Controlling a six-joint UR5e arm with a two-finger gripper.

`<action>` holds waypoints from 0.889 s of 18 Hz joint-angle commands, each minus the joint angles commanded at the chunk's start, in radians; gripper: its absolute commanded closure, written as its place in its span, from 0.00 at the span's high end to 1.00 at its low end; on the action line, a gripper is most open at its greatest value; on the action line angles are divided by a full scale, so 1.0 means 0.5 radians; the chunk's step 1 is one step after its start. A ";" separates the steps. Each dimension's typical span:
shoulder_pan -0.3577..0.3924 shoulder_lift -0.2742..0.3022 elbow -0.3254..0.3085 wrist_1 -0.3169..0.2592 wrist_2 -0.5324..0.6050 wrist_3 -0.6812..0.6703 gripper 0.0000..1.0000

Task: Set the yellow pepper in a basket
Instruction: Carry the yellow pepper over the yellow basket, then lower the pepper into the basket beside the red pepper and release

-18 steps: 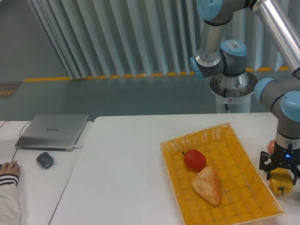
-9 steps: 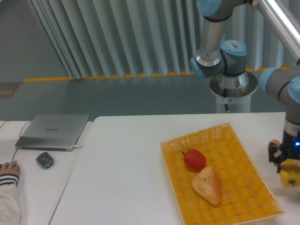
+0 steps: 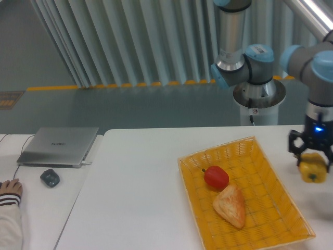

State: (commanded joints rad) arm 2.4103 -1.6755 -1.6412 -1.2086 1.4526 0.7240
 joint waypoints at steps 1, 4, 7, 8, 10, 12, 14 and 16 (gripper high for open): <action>-0.055 0.043 -0.043 0.000 0.015 0.003 0.34; -0.255 0.145 -0.187 0.003 0.159 0.003 0.34; -0.353 0.108 -0.227 0.003 0.319 0.003 0.35; -0.354 0.081 -0.240 0.006 0.337 0.006 0.35; -0.354 -0.005 -0.221 0.018 0.380 0.003 0.35; -0.354 -0.152 -0.130 0.027 0.414 -0.006 0.36; -0.338 -0.293 0.020 0.027 0.463 -0.006 0.37; -0.308 -0.343 0.061 0.067 0.466 0.000 0.37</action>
State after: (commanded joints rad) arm 2.2564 -1.8468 -1.6107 -1.1752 1.6858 0.7240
